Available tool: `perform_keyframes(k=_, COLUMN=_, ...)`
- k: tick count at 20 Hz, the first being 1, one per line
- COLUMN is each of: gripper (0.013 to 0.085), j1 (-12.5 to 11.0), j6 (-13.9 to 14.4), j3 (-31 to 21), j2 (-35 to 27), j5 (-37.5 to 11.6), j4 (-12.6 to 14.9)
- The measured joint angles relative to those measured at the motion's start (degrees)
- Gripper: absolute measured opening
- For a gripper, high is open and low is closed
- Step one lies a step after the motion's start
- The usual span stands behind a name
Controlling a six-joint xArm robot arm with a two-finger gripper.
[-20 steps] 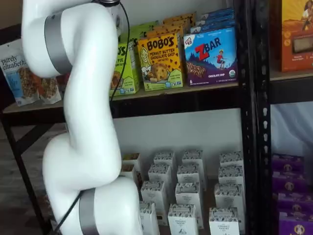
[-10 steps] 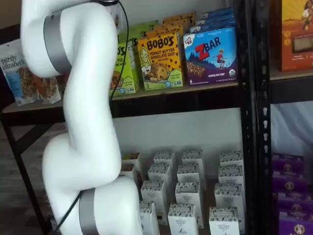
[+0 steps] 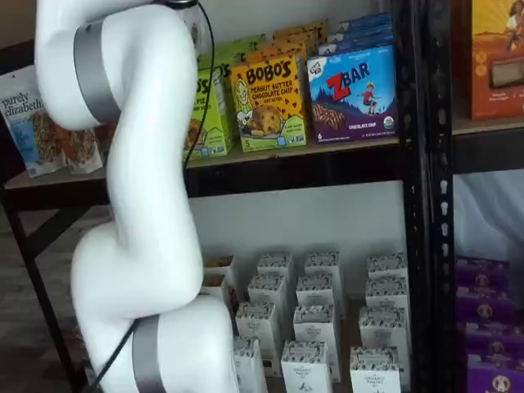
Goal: Pick the green box on the top shelf, the fourth from the left
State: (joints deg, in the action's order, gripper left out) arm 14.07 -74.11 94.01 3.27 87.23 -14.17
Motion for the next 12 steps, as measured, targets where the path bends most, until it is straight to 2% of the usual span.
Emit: perform_keyframes(k=12, gripper=0.037, j1=-0.58, j6=-0.3, j3=-0.82, j2=1.73, j5=1.13, j4=-0.48)
